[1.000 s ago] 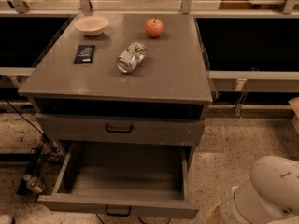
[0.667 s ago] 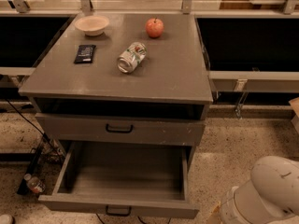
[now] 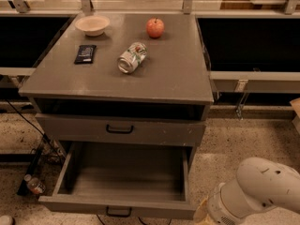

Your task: Close middle drawer

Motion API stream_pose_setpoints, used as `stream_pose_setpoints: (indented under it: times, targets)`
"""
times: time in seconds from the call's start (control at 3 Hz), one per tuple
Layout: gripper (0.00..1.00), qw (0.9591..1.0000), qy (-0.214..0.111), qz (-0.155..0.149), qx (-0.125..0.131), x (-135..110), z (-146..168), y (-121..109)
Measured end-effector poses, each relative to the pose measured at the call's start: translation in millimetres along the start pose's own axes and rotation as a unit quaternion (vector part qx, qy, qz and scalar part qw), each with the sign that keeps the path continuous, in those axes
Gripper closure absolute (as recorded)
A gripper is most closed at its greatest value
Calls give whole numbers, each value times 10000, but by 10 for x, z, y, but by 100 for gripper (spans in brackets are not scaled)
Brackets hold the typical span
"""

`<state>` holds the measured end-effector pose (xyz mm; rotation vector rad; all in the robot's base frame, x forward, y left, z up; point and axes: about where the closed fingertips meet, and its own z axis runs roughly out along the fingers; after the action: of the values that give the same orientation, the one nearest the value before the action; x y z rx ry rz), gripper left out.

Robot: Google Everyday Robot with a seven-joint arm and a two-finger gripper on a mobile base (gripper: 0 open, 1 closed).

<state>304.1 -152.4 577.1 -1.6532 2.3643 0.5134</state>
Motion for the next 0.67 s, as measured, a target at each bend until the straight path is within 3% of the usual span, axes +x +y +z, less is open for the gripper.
stream_pose_setpoints:
  times: [0.67]
  targets:
    - [100,9983,-67,402,-407,456,551,67]
